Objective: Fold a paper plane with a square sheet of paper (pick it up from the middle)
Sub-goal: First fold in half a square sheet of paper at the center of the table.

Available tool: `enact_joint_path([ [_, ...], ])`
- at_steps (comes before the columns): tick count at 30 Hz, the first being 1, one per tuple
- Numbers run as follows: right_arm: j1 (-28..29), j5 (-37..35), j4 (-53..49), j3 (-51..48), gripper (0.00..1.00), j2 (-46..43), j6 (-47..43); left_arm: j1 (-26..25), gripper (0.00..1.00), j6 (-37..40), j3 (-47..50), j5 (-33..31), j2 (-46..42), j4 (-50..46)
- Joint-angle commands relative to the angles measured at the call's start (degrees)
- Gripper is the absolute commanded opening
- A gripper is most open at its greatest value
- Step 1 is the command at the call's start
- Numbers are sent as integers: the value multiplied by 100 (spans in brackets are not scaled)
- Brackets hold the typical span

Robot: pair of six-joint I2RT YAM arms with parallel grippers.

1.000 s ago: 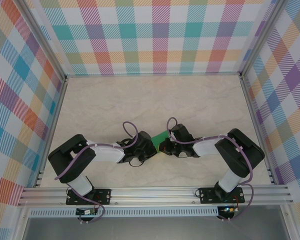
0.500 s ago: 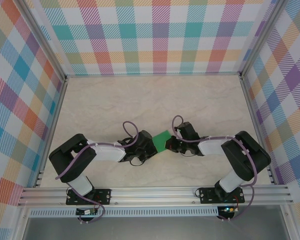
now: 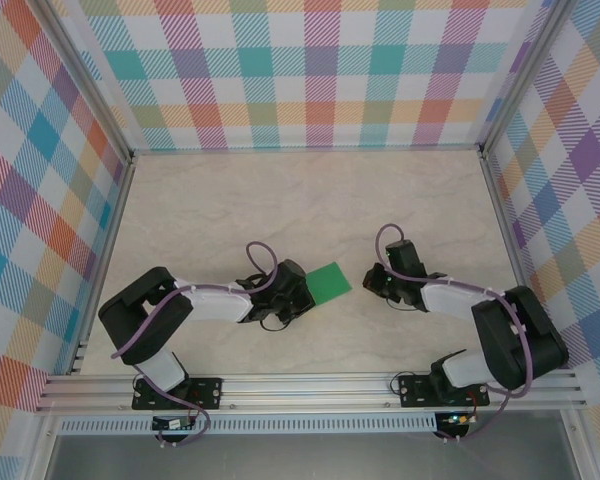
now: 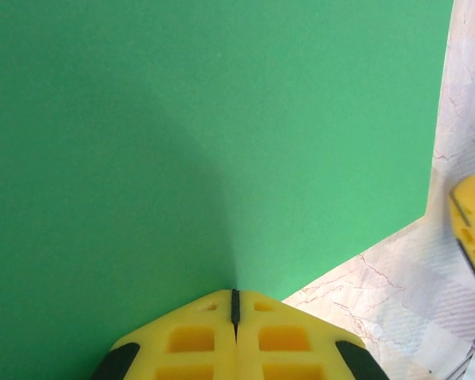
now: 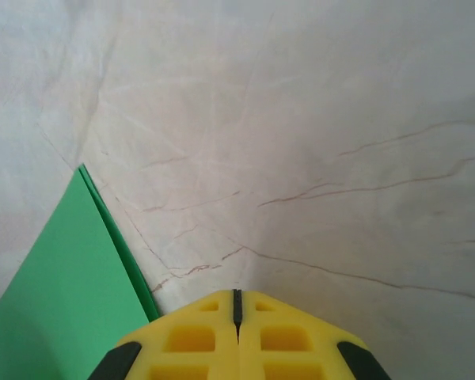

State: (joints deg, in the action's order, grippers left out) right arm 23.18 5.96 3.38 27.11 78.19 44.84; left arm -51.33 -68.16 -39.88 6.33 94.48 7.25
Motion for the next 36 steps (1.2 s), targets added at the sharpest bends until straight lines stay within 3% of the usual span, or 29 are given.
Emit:
enact_joint_path([
  [1,-15,30,-528,257,2,-525,-259,39,0,539,-51,-174,281,-1092],
  [9,210,734,-912,703,1,-861,-154,329,0,2358,-455,42,571,-1509],
  [13,476,862,-782,845,1,-701,27,458,0,2838,-581,239,749,-1514],
  [27,1115,1368,655,966,0,715,815,599,0,2851,-531,266,583,-1507],
  [36,1180,1404,797,1124,0,1386,764,652,0,2897,-486,187,450,-1562],
])
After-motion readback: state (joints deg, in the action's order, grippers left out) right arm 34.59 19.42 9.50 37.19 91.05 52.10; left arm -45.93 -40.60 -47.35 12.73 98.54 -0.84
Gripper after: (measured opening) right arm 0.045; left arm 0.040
